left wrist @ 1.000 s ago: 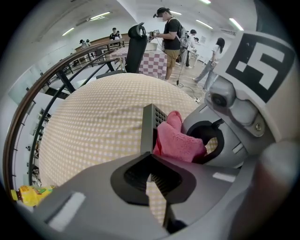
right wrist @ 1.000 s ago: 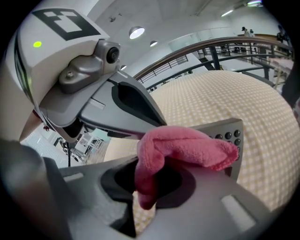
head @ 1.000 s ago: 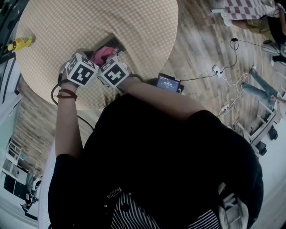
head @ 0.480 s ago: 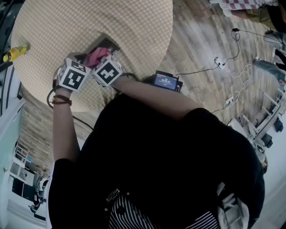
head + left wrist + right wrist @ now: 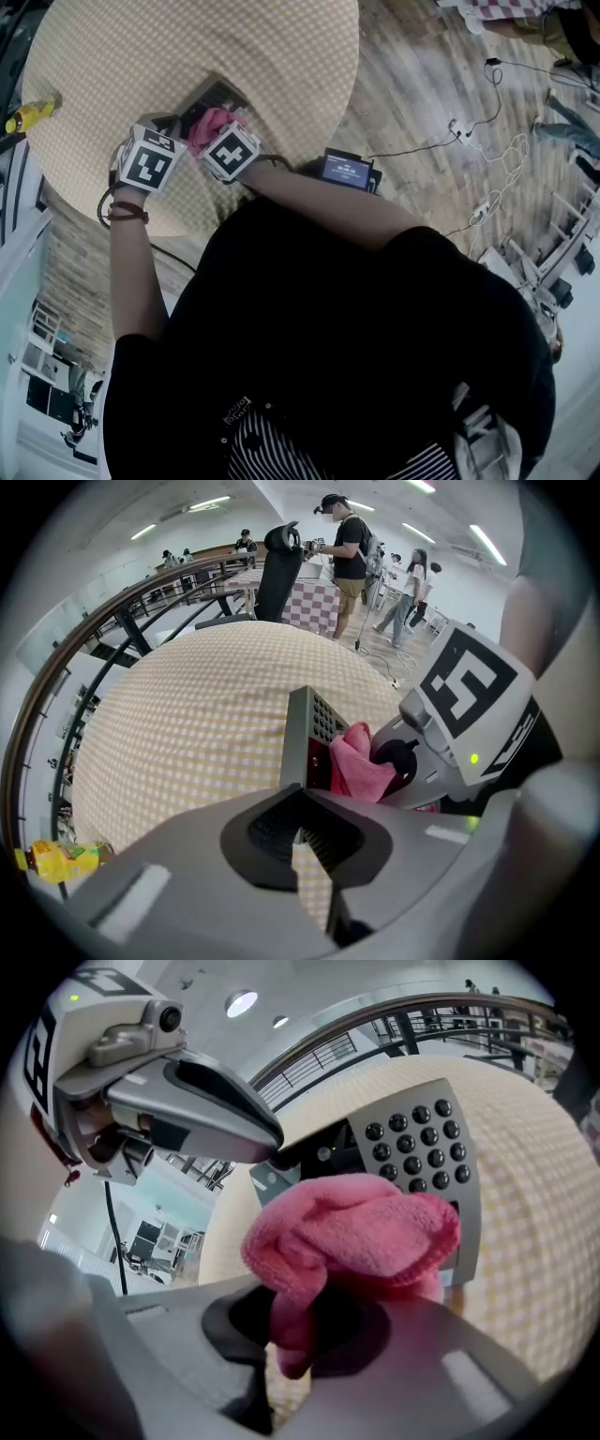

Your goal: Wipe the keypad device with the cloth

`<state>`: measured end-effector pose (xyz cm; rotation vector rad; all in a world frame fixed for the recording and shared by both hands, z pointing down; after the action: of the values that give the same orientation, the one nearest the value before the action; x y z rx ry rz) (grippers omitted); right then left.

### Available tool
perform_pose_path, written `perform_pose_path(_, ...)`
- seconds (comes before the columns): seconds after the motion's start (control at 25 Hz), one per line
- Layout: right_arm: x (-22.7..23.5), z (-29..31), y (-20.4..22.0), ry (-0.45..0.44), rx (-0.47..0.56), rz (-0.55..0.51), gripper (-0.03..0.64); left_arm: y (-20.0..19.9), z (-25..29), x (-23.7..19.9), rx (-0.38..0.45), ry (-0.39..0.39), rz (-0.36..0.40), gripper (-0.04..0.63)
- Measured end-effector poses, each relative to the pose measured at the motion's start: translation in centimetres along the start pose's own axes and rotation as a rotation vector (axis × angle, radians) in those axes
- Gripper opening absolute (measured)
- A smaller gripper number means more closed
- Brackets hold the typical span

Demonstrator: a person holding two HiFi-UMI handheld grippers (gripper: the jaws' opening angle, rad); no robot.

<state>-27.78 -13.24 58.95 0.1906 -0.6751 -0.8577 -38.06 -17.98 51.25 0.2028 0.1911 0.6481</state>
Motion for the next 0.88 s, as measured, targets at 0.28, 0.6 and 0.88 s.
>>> perform_pose_path(0.28,0.0,-2.5,-3.7,0.003,0.118,-0.027,0.067,0.1,-0.2,0.0,-0.003,0.003,0.000,0.000)
perform_pose_path(0.6,-0.2,-1.1,-1.7,0.006,0.046,-0.104,0.067,0.3,-0.2,0.2,-0.009,-0.005,-0.007,0.000)
perform_pose_path(0.88,1.2,0.4,1.5,-0.005,-0.056,-0.020,0.067,0.3,0.0,0.4,-0.004,-0.016,-0.007,0.000)
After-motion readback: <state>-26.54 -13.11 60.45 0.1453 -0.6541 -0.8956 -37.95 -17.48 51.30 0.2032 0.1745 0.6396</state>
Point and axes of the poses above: the fingertips, and each gripper's own axes: z forward along the fingers, x to its right, y out of its underside, the point moved 9 cm from there along -z, backward along the fingers, and after that the axes turned 9 degrees about -z, right-handed, at the moved point
